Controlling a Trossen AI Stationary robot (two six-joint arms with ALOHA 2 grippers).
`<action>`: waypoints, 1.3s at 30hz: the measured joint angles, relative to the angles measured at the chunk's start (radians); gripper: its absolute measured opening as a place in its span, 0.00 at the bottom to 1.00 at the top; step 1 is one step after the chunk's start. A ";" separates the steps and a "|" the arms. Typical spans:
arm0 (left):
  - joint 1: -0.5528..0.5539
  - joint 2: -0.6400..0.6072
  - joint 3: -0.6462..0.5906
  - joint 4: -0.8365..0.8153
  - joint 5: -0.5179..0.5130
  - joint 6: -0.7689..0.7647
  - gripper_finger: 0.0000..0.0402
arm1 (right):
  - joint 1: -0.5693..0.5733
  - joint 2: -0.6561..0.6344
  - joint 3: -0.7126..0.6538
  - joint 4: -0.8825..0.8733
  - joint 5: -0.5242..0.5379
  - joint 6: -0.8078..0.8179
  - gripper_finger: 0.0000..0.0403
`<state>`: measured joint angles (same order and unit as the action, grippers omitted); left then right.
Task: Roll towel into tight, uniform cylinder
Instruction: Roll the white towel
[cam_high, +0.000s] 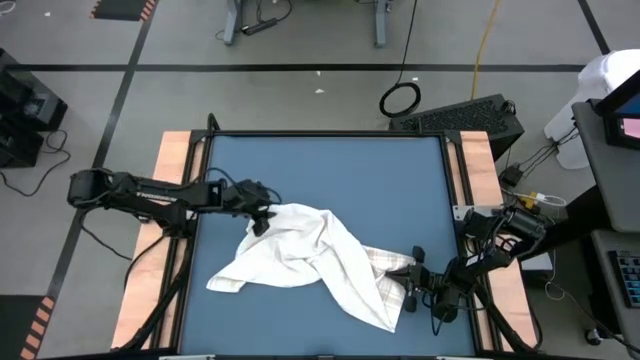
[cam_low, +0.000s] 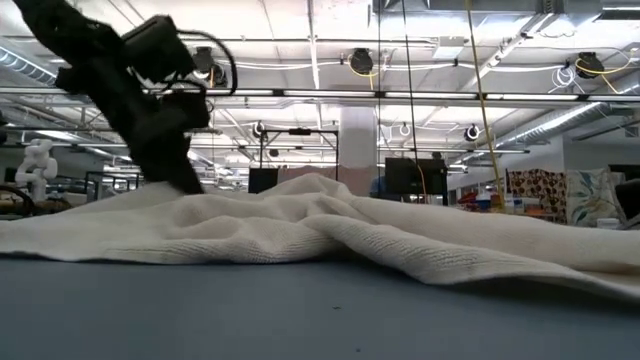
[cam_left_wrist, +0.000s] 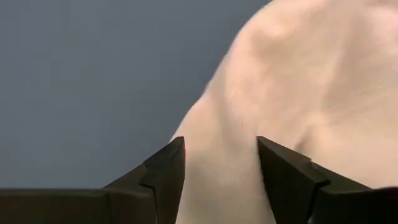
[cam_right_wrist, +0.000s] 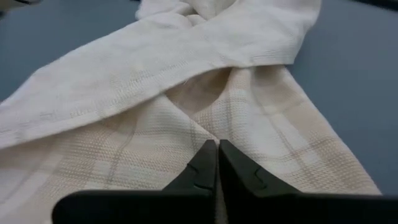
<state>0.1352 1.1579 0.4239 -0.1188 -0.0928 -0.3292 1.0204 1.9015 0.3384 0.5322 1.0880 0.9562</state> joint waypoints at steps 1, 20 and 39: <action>0.000 0.005 -0.013 -0.003 -0.014 -0.011 0.48 | -0.005 0.000 0.000 -0.001 0.005 -0.010 0.01; -0.066 -0.146 0.148 -0.235 -0.265 0.030 0.03 | -0.163 -0.006 -0.040 -0.002 0.009 -0.063 0.01; -0.219 -0.190 0.185 -0.525 -0.268 -0.193 0.04 | -0.151 -0.276 -0.077 -0.301 -0.164 -0.097 0.01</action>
<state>-0.0839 0.9677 0.6086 -0.6439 -0.3605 -0.5224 0.8696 1.6256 0.2619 0.2309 0.9236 0.8592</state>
